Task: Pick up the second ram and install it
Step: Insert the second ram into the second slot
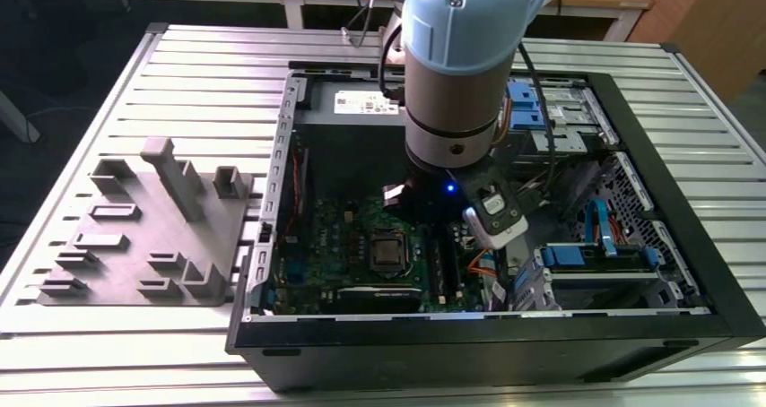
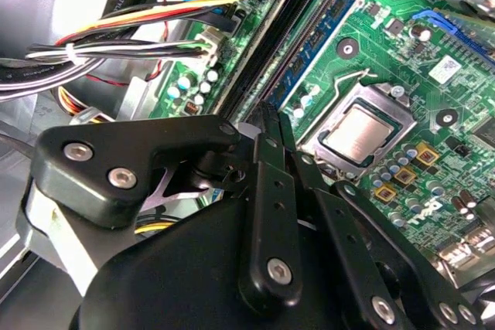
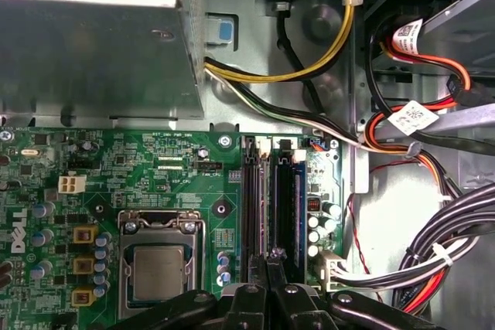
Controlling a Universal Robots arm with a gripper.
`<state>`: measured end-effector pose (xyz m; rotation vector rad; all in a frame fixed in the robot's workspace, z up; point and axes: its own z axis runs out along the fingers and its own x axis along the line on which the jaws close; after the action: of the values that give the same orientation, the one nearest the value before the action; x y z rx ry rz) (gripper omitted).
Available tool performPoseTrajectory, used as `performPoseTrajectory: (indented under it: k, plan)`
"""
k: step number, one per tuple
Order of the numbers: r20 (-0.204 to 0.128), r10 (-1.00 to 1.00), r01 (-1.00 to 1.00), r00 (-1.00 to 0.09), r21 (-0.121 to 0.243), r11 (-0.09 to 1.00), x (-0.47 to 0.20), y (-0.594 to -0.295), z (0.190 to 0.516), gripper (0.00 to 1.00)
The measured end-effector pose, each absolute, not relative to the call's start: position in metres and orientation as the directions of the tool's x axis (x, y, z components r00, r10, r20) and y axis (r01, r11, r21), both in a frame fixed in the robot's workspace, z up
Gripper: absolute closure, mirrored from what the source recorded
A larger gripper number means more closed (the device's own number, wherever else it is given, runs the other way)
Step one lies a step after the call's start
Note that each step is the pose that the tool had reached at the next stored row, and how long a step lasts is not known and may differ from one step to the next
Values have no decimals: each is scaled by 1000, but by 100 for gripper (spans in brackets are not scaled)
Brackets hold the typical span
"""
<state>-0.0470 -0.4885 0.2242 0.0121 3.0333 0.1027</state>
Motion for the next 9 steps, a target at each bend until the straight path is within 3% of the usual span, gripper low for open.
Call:
performPoseTrajectory:
  k: [9]
  plan:
    - [-106, 24, 16, -994, 76, 997, -47, -488, 224, 92]
